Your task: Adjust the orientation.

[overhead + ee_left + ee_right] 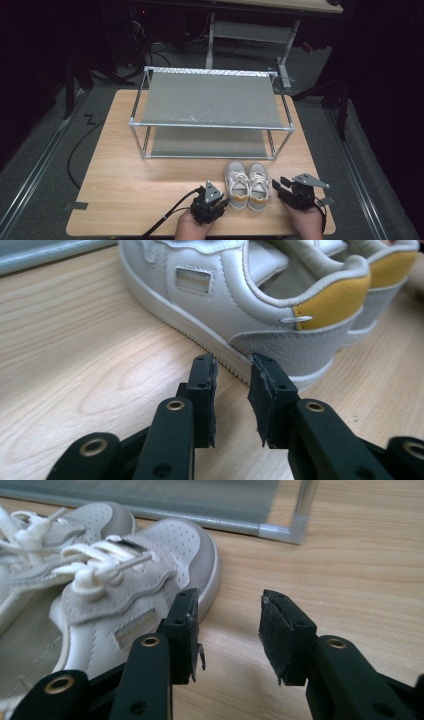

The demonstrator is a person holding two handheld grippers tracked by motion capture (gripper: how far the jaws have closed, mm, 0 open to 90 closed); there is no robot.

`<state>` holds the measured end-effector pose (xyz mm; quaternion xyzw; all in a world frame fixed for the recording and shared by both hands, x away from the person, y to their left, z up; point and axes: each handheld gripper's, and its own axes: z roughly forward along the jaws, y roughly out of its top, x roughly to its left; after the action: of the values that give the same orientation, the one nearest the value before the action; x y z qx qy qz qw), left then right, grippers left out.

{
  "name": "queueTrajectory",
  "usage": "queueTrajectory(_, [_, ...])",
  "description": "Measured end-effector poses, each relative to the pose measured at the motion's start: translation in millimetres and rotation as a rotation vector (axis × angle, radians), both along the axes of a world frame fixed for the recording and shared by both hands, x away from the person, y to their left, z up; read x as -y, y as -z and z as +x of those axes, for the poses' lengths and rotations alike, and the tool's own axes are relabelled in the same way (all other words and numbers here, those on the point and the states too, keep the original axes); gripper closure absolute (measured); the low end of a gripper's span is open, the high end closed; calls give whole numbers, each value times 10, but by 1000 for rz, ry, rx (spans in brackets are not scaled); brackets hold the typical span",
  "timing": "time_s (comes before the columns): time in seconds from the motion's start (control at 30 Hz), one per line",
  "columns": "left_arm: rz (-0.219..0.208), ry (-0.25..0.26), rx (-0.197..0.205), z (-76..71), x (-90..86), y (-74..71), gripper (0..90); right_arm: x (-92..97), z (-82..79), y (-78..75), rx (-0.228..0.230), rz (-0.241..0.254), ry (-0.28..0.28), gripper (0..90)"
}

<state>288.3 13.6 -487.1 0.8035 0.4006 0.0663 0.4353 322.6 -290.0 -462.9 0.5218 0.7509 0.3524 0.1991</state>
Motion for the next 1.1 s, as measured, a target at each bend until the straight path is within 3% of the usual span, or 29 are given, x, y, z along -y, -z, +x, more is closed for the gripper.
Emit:
queueTrajectory(0.33, [4, 27, 1, 0, 122, -16, 697, 47, 4, 1, -5, -1, 8, 619])
queueTrajectory(0.43, [-10, -21, 10, 57, 8, -12, 688, 45, 2, 9, -9, -5, 0, 626])
queueTrajectory(0.67, [-13, -144, 1, 411, -119, 19, 690, -24, 10, 74, -50, 13, -29, 678])
queueTrajectory(0.8, [-3, -146, 0, 490, -95, 44, 694, -77, -1, 79, -47, 28, -34, 731])
queueTrajectory(0.9, [11, -166, 10, 508, -135, 39, 717, -202, -21, 97, -52, 51, -87, 760])
queueTrajectory(0.93, [10, -171, 6, 519, -163, 40, 724, -259, -30, 90, -46, 30, -95, 762])
queueTrajectory(1.1, [11, -153, -11, 560, -208, 43, 709, -277, -17, 84, -46, 17, -96, 688])
